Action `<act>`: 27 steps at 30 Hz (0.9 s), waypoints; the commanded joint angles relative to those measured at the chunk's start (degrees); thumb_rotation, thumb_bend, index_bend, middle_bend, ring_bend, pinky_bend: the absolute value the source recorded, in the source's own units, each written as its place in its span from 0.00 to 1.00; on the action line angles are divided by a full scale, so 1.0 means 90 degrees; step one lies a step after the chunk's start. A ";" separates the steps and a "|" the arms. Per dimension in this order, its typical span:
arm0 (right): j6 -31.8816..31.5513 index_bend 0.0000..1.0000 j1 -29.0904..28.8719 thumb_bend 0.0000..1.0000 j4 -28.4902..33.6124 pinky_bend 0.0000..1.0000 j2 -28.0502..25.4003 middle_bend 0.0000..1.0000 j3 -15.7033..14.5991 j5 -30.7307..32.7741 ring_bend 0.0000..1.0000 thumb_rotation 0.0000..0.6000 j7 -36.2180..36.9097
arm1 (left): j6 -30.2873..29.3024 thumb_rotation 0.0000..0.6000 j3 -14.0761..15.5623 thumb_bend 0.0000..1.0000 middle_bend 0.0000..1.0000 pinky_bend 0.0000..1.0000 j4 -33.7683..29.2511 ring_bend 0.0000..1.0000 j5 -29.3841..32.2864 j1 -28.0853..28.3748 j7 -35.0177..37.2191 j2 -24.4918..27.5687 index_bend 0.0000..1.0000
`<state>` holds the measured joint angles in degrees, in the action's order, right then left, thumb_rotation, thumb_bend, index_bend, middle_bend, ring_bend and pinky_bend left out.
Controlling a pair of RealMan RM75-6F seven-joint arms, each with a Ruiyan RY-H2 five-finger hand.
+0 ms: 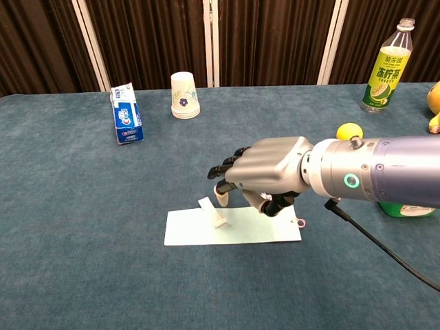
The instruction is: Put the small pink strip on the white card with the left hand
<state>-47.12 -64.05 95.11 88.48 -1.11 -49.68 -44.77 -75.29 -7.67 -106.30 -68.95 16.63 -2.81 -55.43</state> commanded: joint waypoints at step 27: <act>0.0054 0.28 0.0002 0.89 -0.0274 0.00 0.0399 0.00 -0.0189 -0.0215 0.00 1.00 -0.0053 | 0.0125 1.00 -0.0100 0.00 0.00 0.00 0.0029 0.00 0.0092 -0.0005 -0.0105 -0.0043 0.00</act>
<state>-46.63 -64.06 92.63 92.06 -2.74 -51.53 -45.23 -74.16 -8.57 -106.04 -68.12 16.58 -3.76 -55.81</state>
